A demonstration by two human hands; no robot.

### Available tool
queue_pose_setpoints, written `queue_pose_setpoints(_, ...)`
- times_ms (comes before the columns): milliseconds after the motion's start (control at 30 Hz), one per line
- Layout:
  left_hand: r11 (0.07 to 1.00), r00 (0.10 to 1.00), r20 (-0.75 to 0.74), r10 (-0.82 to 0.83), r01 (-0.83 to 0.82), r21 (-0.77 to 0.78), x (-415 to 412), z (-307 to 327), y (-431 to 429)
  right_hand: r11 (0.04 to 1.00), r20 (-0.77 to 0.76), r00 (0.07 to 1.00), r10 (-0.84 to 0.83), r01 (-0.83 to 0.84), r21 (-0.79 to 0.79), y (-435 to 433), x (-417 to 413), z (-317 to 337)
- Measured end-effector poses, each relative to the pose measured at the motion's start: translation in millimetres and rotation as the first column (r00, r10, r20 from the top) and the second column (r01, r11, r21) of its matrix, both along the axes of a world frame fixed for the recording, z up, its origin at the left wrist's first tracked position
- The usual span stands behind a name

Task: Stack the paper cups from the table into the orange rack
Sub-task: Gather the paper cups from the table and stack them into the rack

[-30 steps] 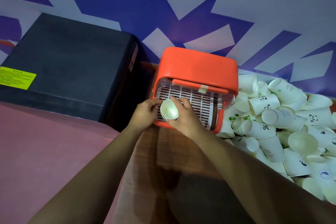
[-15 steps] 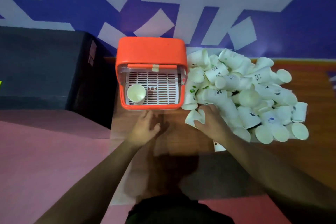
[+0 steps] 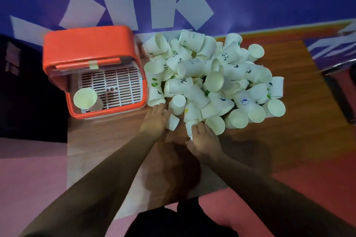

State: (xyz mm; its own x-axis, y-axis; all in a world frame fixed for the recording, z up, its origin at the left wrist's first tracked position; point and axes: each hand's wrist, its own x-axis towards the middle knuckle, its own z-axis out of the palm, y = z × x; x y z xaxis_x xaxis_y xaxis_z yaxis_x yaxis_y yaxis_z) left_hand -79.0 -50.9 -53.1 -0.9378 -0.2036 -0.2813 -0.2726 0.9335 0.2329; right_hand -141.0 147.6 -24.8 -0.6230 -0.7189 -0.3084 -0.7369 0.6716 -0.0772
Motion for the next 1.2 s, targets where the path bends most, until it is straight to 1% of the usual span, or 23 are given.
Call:
queue_pose_setpoints(67, 0.997, 1.0, -0.001, 0.007, -0.007, -0.077, -1, -2, 0, 1.0, -0.075, 0.997, -0.002, 0.002, 0.002, -2, 4, -10)
queue_pose_setpoints(133, 0.995, 0.999, -0.025, 0.031, -0.033, -0.089, 1, -3, -2, 1.0, -0.16, 0.987, 0.007, -0.005, 0.013, -3, 8, -19)
queue_pose_setpoints(200, 0.994, 0.993, -0.049, 0.107, -0.107, 0.011, 9, -4, -3, 0.998, -0.224, 0.974, 0.026, -0.015, 0.053, -2, 11, -28)
queue_pose_setpoints(267, 0.96, 0.974, -0.081, 0.21, -0.19, 0.206, 20, -4, -3, 0.995, -0.205, 0.978, 0.026, -0.004, 0.104, -1, 10, -31)
queue_pose_setpoints(333, 0.887, 0.941, -0.105, 0.322, -0.262, 0.38, 34, 2, -1, 0.987, -0.135, 0.991, 0.012, 0.01, 0.163, 0, 4, -25)
queue_pose_setpoints(400, 0.816, 0.9, -0.088, 0.427, -0.341, 0.466, 46, 12, 1, 0.984, -0.048, 0.999, -0.008, 0.016, 0.175, 1, -3, -17)
queue_pose_setpoints(467, 0.706, 0.837, -0.008, 0.547, -0.456, 0.542, 57, 22, 1, 0.989, 0.03, 0.999, 0.045, -0.049, 0.14, 4, -10, -12)
queue_pose_setpoints(533, 0.551, 0.758, 0.097, 0.645, -0.549, 0.628, 68, 29, -1, 0.991, 0.044, 0.996, 0.083, -0.088, 0.101, 2, -13, -5)
queue_pose_setpoints(600, 0.452, 0.708, 0.15, 0.69, -0.583, 0.675, 77, 36, -3, 0.997, 0.115, 0.992, 0.048, -0.055, 0.054, -7, -16, 2)
queue_pose_setpoints(633, 0.414, 0.686, 0.156, 0.711, -0.587, 0.696, 81, 40, -4, 1.0, 0.195, 0.981, 0.002, -0.001, -0.007, -13, -18, 7)
queue_pose_setpoints(700, 0.347, 0.633, 0.137, 0.762, -0.578, 0.739, 89, 49, -11, 0.972, 0.397, 0.914, -0.087, 0.165, -0.168, -26, -21, 20)
queue_pose_setpoints(733, 0.325, 0.6, 0.116, 0.792, -0.575, 0.751, 94, 55, -15, 0.934, 0.503, 0.857, -0.114, 0.265, -0.24, -35, -23, 29)
queue_pose_setpoints(767, 0.311, 0.568, 0.091, 0.818, -0.57, 0.761, 98, 61, -20, 0.89, 0.606, 0.784, -0.131, 0.363, -0.277, -44, -25, 41)
queue_pose_setpoints(833, 0.301, 0.524, 0.037, 0.851, -0.544, 0.783, 107, 72, -32, 0.811, 0.783, 0.605, -0.142, 0.525, -0.259, -64, -30, 61)
queue_pose_setpoints(867, 0.3, 0.51, 0.011, 0.86, -0.523, 0.798, 111, 77, -38, 0.766, 0.864, 0.485, -0.132, 0.603, -0.222, -75, -31, 70)
queue_pose_setpoints(900, 0.296, 0.492, -0.011, 0.87, -0.505, 0.811, 116, 81, -44, 0.716, 0.937, 0.333, -0.105, 0.68, -0.161, -86, -33, 77)
queue_pose_setpoints(933, 0.288, 0.473, -0.028, 0.88, -0.488, 0.824, 119, 84, -50, 0.67, 0.986, 0.16, -0.052, 0.737, -0.085, -97, -34, 84)
queue_pose_setpoints(967, 0.28, 0.459, -0.035, 0.887, -0.476, 0.834, 122, 86, -57, 0.645, 1.0, 0.01, 0.011, 0.764, -0.015, -107, -34, 90)
queue_pose_setpoints(1000, 0.267, 0.444, -0.038, 0.895, -0.467, 0.843, 124, 89, -63, 0.641, 0.994, -0.083, 0.068, 0.768, 0.02, -116, -33, 95)
queue_pose_setpoints(1033, 0.272, 0.431, -0.046, 0.901, -0.48, 0.834, 125, 92, -70, 0.656, 0.988, -0.11, 0.109, 0.755, 0.011, -125, -32, 99)
queue_pose_setpoints(1067, 0.285, 0.417, -0.06, 0.907, -0.501, 0.817, 125, 98, -75, 0.678, 0.986, -0.09, 0.137, 0.735, -0.027, -134, -30, 100)
queue_pose_setpoints(1133, 0.332, 0.42, -0.103, 0.902, -0.519, 0.787, 124, 105, -87, 0.724, 0.986, -0.002, 0.169, 0.679, -0.123, -154, -24, 100)
queue_pose_setpoints(1200, 0.38, 0.465, -0.135, 0.875, -0.485, 0.788, 124, 108, -99, 0.758, 0.983, 0.092, 0.16, 0.626, -0.182, -171, -16, 99)
